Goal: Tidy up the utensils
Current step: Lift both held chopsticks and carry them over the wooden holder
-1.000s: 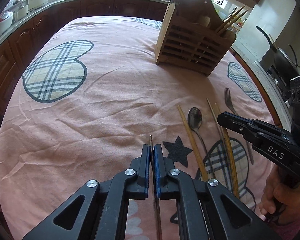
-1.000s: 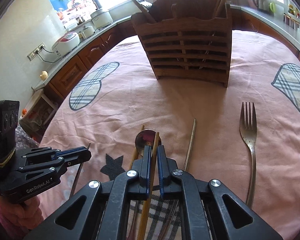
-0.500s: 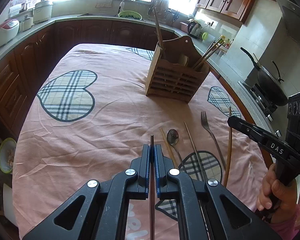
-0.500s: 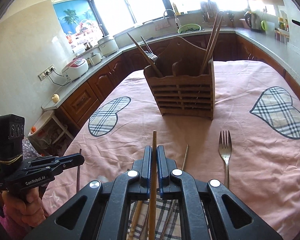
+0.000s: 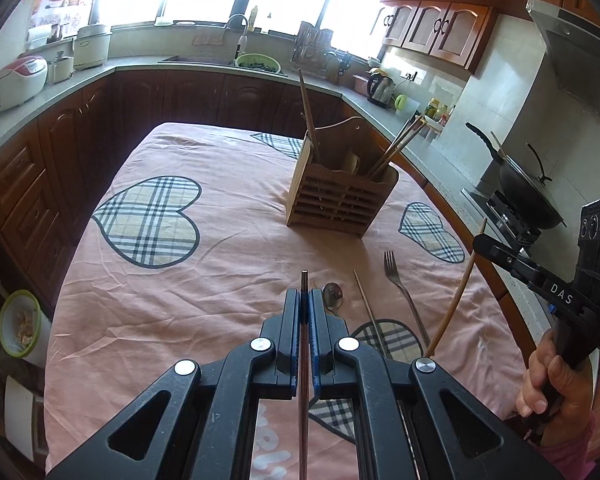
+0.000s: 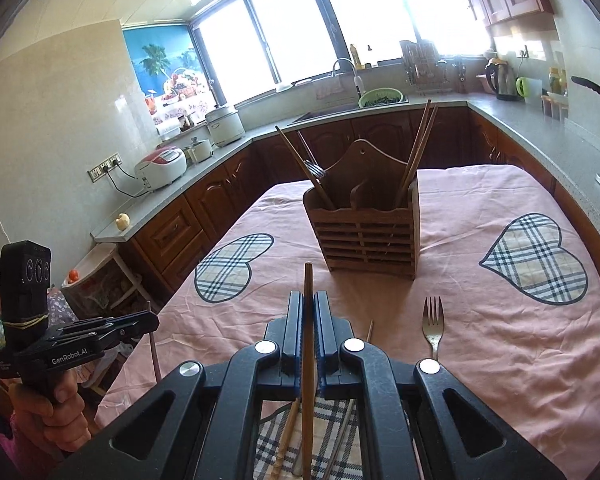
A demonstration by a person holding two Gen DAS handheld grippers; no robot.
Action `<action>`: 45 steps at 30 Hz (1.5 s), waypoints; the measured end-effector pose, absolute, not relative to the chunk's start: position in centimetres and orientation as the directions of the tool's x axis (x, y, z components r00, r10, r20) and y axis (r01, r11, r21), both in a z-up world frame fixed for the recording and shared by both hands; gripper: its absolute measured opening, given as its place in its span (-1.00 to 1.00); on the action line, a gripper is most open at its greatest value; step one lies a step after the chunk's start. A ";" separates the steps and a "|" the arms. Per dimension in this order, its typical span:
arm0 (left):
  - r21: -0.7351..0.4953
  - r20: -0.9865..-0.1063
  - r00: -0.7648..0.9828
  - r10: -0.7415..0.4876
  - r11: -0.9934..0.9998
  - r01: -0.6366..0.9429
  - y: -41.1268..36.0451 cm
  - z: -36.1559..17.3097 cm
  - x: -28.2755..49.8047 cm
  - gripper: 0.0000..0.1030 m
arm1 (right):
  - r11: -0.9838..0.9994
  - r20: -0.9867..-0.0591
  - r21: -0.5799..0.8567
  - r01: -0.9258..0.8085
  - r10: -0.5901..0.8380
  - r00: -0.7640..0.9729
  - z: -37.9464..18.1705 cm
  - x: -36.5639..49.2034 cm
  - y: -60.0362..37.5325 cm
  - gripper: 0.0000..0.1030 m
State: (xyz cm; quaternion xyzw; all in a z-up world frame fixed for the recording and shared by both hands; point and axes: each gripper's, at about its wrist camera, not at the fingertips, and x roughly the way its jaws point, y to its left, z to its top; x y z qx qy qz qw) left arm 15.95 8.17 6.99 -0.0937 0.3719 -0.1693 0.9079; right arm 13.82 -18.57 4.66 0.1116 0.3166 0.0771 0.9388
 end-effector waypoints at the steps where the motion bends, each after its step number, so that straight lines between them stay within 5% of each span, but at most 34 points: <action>1: -0.298 -0.638 0.671 -0.378 0.924 0.238 8.3 7.2 15.8 -0.95 | 0.963 -0.571 0.258 -0.075 0.214 0.792 4.9 13.7 -18.7 -0.90; 45: -0.295 -0.406 0.835 -0.372 0.918 0.266 7.5 13.8 23.5 -0.95 | 0.967 -0.337 0.252 -0.035 0.121 0.934 13.0 17.8 -23.0 -0.90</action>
